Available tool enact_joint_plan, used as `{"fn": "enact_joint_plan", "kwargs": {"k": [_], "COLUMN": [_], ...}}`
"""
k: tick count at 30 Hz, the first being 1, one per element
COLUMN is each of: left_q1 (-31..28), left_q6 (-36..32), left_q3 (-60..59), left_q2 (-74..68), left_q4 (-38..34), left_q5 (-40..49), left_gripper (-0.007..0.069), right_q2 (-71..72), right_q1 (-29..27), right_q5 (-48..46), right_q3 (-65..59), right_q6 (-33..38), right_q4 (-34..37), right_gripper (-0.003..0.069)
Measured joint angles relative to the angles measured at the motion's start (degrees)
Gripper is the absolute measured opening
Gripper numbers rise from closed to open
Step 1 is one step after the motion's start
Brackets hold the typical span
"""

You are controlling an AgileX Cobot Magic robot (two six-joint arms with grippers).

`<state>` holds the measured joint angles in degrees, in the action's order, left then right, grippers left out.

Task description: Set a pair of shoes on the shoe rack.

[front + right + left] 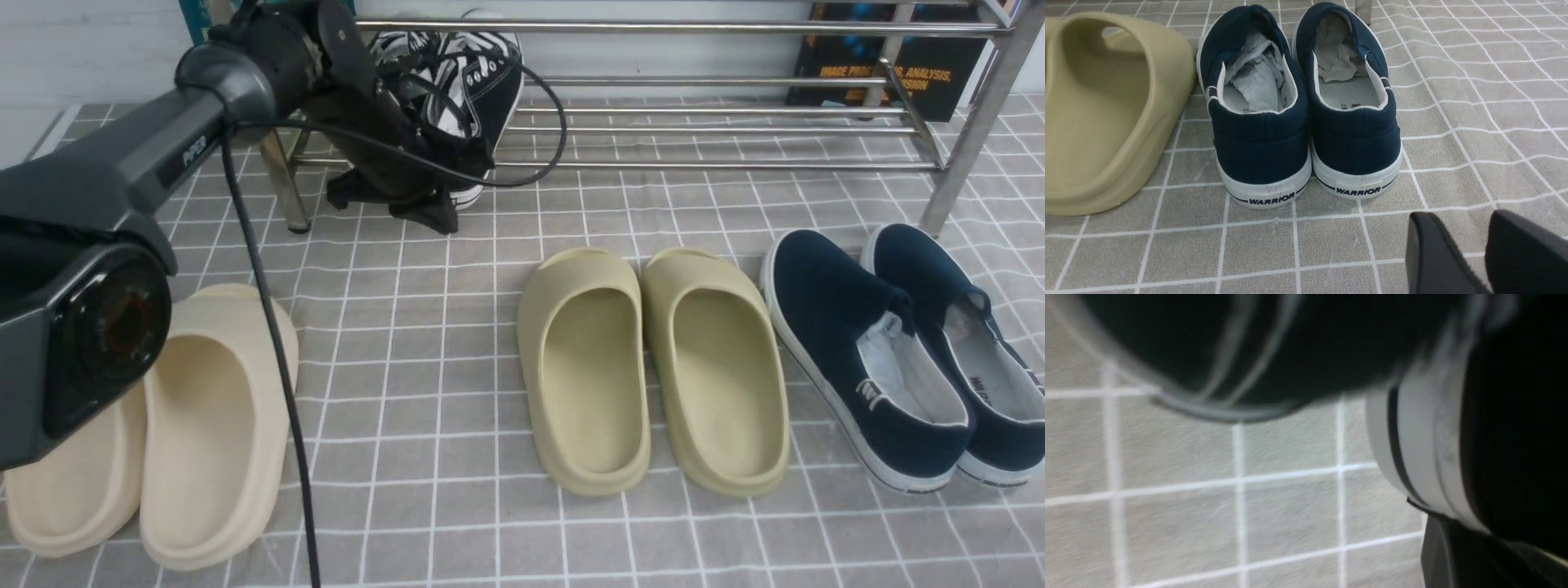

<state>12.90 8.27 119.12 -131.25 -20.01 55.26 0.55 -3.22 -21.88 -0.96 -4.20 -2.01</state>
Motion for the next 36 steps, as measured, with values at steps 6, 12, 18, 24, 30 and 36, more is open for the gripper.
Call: {"fn": "enact_joint_plan", "kwargs": {"k": [6, 12, 18, 24, 30, 36], "left_q1": [0.2, 0.2, 0.0, 0.0, 0.0, 0.0], "left_q6": [0.0, 0.0, -0.1, -2.1, -3.0, -2.5], "left_q3": [0.1, 0.1, 1.8, 5.4, 7.1, 6.4], "left_q2": [0.0, -0.1, 0.3, 5.7, 19.9, 36.9], "left_q4": [-7.0, -6.6, -6.2, -3.2, 5.4, 14.0], "left_q5": [-7.1, -7.2, -3.6, 7.1, 15.1, 16.5], "left_gripper": [-0.0013, -0.0013, -0.0013, -0.0013, -0.0013, -0.0013], "right_q2": [0.0, 0.0, 0.0, 0.0, 0.0, 0.0], "right_q1": [0.0, 0.0, 0.0, 0.0, 0.0, 0.0], "right_q5": [0.0, 0.0, 0.0, 0.0, 0.0, 0.0], "right_q3": [0.0, 0.0, 0.0, 0.0, 0.0, 0.0], "right_q6": [0.0, 0.0, 0.0, 0.1, 0.2, 0.2], "right_q4": [0.0, 0.0, 0.0, 0.0, 0.0, 0.0], "right_gripper": [0.0239, 0.0239, 0.0239, 0.0239, 0.0239, 0.0239]}}
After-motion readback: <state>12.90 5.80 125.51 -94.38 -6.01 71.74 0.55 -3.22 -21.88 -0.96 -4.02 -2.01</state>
